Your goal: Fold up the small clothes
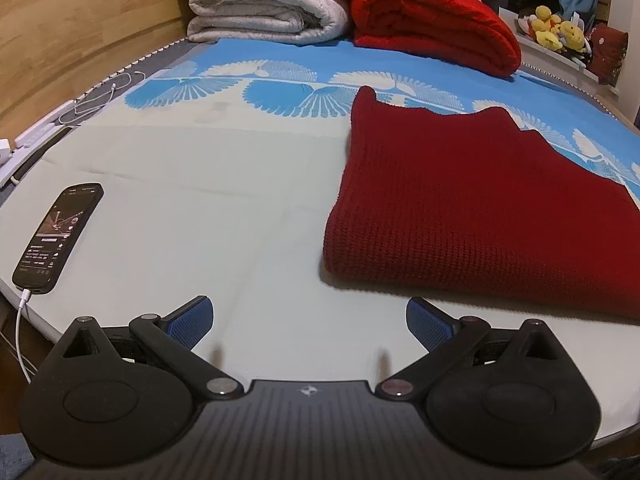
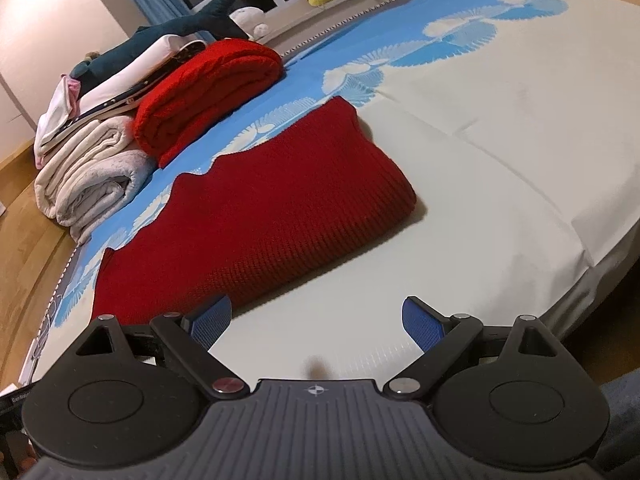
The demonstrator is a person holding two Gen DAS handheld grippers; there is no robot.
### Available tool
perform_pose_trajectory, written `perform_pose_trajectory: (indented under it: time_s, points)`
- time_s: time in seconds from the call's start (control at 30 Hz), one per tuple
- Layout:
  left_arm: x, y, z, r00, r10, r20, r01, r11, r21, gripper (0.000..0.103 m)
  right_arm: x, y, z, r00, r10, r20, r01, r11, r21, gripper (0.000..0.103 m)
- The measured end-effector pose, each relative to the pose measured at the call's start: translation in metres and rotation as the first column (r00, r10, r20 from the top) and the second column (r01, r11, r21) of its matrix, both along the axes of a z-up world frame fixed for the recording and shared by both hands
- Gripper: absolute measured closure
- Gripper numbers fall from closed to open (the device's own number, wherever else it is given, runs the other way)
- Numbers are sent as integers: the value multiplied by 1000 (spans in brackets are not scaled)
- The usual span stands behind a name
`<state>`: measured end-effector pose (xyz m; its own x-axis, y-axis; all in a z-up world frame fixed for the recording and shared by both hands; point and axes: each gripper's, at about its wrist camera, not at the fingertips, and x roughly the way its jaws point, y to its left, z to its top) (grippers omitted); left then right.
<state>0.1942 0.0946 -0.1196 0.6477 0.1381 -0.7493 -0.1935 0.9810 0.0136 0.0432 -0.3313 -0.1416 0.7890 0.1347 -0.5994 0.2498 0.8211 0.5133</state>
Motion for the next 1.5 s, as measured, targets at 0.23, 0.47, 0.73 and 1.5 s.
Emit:
perform_pose_trajectory:
  time_s: [0.23,0.47,0.73,1.5]
  points:
    - [5,0,0,1000,-16,0,16,1000,-11,0,3,1,-2,1000,-4,-1,4,1000,6,10]
    - [8,-2,0,1000,-28,6,28,999,-20,0,7,-2,-4,1000,-19,-15,20,999,43,10]
    - [9,-4,1,999,-35,9,35,999,-29,0,9,-4,-6,999,-35,-20,37,996,86,10]
    - [60,20,-4,997,47,-57,-51,996,-70,0,36,-46,-30,973,-218,-78,230,943,239,10]
